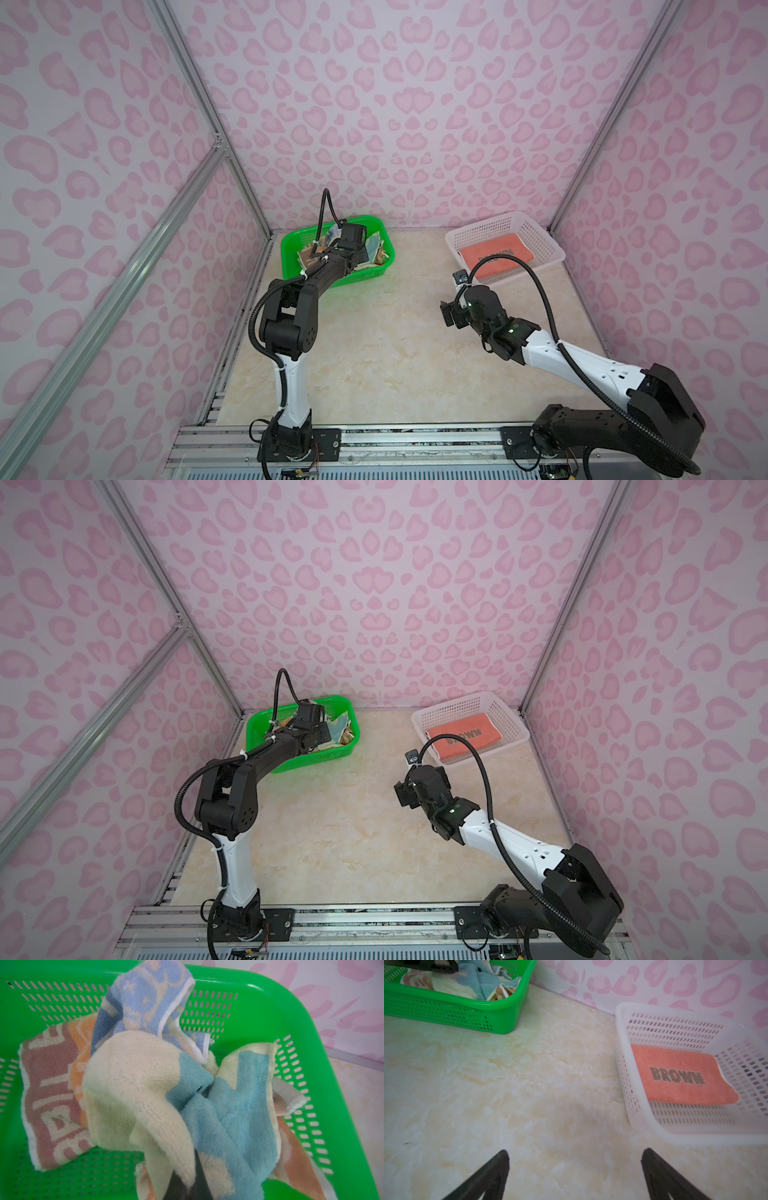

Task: Fold and stack the towels
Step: 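Reach the left gripper into the green basket while the right withdraws, then grasp the yellow-and-teal towel in the green basket with the left gripper and lift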

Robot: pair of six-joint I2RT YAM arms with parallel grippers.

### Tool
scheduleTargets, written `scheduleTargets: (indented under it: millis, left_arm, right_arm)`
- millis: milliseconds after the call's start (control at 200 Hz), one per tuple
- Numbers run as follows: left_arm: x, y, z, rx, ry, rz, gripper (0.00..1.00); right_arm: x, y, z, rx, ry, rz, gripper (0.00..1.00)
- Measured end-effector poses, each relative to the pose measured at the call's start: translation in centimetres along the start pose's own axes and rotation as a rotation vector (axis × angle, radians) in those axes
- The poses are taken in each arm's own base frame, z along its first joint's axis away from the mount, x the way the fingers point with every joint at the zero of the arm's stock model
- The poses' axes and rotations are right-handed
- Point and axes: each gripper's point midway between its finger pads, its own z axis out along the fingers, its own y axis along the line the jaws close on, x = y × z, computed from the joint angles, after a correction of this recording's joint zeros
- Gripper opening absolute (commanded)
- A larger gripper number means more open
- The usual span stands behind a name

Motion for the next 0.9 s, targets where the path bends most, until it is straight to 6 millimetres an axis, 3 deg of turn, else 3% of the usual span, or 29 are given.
scheduleTargets:
  millis: [190, 320, 580, 785, 900]
  left_arm:
    - [-0.3, -0.3, -0.4, 0.016, -0.003, 0.006, 0.03]
    - [-1.5, -1.0, -2.1, 0.059, -0.02, 0.016, 0.02]
    - [-6.1, -2.7, -10.9, 0.215, -0.15, 0.039, 0.02]
    - [-6.6, -4.8, -16.9, 0.363, -0.196, 0.094, 0.02]
    - [-5.6, -6.4, -20.7, 0.452, -0.221, 0.152, 0.02]
  right_arm:
    - [0.4, 0.5, 0.1, -0.023, 0.012, -0.011, 0.98]
    - [0.8, 0.8, 0.5, -0.037, 0.027, -0.017, 0.97]
    - [1.4, 1.1, 1.1, -0.041, 0.046, -0.03, 0.92]
    - [1.7, 1.2, 1.5, -0.039, 0.051, -0.035, 0.95]
    - [1.5, 0.8, 1.6, -0.018, 0.042, -0.032, 0.95]
